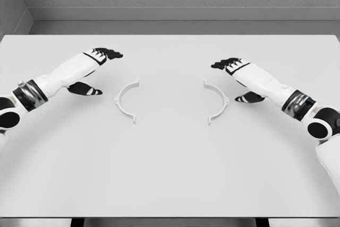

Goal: Assemble PVC drainage pipe clamps

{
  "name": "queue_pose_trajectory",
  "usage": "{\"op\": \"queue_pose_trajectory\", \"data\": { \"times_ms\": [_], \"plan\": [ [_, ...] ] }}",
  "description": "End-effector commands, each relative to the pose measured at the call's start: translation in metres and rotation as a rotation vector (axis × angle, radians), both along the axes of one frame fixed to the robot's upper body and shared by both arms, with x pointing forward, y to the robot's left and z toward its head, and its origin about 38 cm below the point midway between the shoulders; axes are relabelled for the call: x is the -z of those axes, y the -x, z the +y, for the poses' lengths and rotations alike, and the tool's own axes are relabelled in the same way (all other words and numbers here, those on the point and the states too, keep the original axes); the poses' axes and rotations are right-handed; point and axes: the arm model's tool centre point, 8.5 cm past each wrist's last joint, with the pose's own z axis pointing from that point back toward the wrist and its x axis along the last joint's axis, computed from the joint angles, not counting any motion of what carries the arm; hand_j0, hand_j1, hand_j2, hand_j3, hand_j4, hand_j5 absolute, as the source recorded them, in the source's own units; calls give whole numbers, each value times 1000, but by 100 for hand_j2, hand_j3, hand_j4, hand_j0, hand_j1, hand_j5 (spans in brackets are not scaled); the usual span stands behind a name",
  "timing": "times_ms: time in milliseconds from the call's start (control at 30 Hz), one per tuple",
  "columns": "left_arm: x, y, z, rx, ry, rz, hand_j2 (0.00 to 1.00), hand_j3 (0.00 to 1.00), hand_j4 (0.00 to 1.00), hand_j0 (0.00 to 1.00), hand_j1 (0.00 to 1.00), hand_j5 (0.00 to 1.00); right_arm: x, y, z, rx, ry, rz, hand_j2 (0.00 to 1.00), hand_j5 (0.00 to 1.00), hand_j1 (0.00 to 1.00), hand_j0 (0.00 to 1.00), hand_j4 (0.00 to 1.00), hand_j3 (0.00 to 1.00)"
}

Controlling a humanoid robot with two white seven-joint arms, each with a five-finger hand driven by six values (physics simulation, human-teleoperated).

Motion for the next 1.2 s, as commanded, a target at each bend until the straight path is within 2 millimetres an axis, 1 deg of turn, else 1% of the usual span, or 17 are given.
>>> {"op": "queue_pose_trajectory", "data": {
  "times_ms": [0,33,167,200,333,433,500,700,767,800,833,967,1000,1033,1167],
  "plan": [
    [6,-2,3,-17,8,18,100,100,100,100,100,100,6,0,5,-8,-6,17,100,100,100,100,100,100],
    [7,-2,4,-19,7,20,100,100,100,100,100,100,8,0,3,-3,-5,26,100,100,100,100,100,100],
    [17,1,-9,11,-17,33,100,100,100,100,100,100,12,-2,1,6,-4,38,100,100,100,100,100,100],
    [20,2,-12,17,-20,39,100,100,100,100,100,100,13,-2,4,3,-12,40,100,100,100,100,100,100],
    [28,1,-10,6,-19,60,100,100,100,100,100,100,15,-2,5,5,-15,44,100,100,100,100,100,100],
    [28,1,-10,4,-20,60,100,100,100,100,100,100,13,-5,13,-10,-20,39,100,100,100,100,100,100],
    [28,1,-10,4,-20,60,100,100,100,100,100,100,12,-6,15,-12,-24,37,100,100,100,100,100,100],
    [25,-2,-10,3,-20,55,100,100,100,100,100,100,15,-7,16,-10,-27,45,100,100,100,100,100,100],
    [23,-3,-11,4,-20,49,100,100,100,100,100,100,13,-8,17,-14,-26,41,100,100,100,100,100,100],
    [23,-3,-11,6,-20,50,100,100,100,100,100,100,16,-8,19,-19,-22,49,100,100,100,100,100,100],
    [24,-4,-17,13,-11,49,100,100,100,100,100,100,16,-9,18,-17,-22,52,100,100,100,100,100,100],
    [25,-5,-16,7,-12,53,100,100,100,100,100,100,18,-10,19,-18,-18,58,100,100,100,100,100,100],
    [27,-11,-16,-8,-5,60,100,100,100,100,100,100,17,-11,25,-28,-25,55,100,100,100,100,100,100],
    [30,-12,-20,-2,-7,67,100,100,100,100,100,100,17,-11,27,-30,-29,56,100,100,100,100,100,100],
    [29,-13,-25,7,-3,67,100,100,100,100,100,100,18,-11,33,-40,-28,59,100,100,100,100,100,100]
  ]
}}
